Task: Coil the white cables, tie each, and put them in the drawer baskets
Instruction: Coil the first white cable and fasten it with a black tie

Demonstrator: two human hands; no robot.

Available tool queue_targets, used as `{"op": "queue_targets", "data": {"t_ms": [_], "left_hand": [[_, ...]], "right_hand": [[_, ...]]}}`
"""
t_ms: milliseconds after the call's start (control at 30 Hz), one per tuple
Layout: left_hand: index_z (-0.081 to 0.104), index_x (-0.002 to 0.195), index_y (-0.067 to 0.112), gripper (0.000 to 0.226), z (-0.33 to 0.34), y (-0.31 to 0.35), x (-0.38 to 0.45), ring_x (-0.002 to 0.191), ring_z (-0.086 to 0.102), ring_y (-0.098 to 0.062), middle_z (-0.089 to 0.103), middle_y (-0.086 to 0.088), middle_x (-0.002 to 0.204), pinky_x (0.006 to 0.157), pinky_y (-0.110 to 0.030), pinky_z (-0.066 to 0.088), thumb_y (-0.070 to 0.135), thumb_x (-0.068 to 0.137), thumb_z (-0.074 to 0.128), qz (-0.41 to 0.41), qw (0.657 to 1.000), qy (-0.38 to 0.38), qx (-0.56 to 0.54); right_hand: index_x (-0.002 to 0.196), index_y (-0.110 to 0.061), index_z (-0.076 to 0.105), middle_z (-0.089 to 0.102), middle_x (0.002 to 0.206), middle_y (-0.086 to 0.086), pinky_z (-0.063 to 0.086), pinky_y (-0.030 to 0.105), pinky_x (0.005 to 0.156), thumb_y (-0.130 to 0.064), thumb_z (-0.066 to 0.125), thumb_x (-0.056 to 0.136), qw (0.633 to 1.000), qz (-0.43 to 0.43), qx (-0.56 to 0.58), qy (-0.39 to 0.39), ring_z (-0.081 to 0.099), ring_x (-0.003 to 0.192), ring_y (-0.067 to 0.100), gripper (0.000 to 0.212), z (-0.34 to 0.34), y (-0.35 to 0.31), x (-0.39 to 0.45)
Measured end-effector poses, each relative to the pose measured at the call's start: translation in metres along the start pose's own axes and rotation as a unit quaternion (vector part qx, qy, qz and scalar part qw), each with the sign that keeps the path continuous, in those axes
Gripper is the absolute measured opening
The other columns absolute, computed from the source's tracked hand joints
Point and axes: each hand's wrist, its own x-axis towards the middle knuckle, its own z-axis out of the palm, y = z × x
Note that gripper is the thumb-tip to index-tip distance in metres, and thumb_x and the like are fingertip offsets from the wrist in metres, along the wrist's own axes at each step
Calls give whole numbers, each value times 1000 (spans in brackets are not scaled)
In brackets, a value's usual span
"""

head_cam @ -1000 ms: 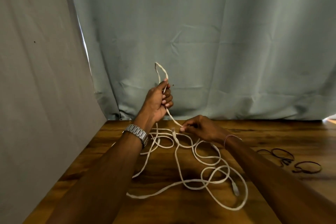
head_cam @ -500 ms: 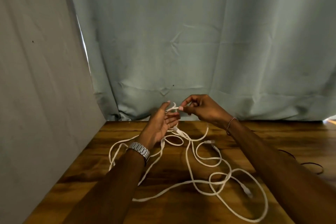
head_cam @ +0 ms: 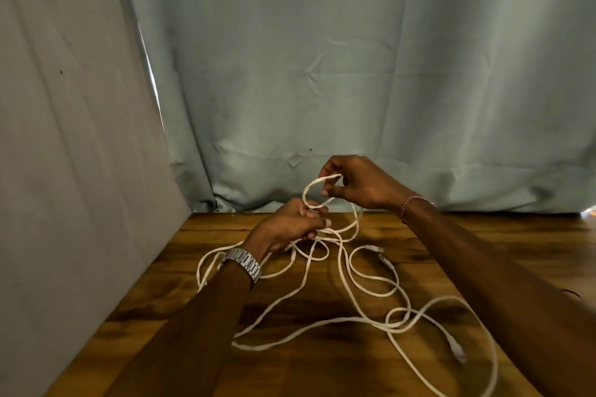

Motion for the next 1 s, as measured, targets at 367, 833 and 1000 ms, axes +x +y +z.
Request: {"op": "queue_targets", "data": {"t_ms": [367,833,1000], "left_hand": [[73,96,18,24,-12,-4,3,80,69,-16,74,1,84,80,-35,54,11,75,83,63,997,47,10],[71,107,9,20,-16,-8,1,58,55,-5,64,-2,71,55,-18,45,3,88,72,28,996,77,-17],[69,104,15,25,-14,-11,2,62,62,-6,66,8,62,62,-22,49,4,83,78,22,996,83,26]], "right_hand": [[111,-16,61,75,84,0,57,31,72,-27,54,104,994,18,-77,-70,67,71,9,16,10,7,-2],[112,-11,62,72,93,8,58,47,82,-9,59,98,996,47,-62,-51,67,83,23,15,12,17,-12],[96,-16,72,71,77,-7,52,21,62,-26,75,89,990,100,93,24,64,66,3,12,-10,6,-6]]}}
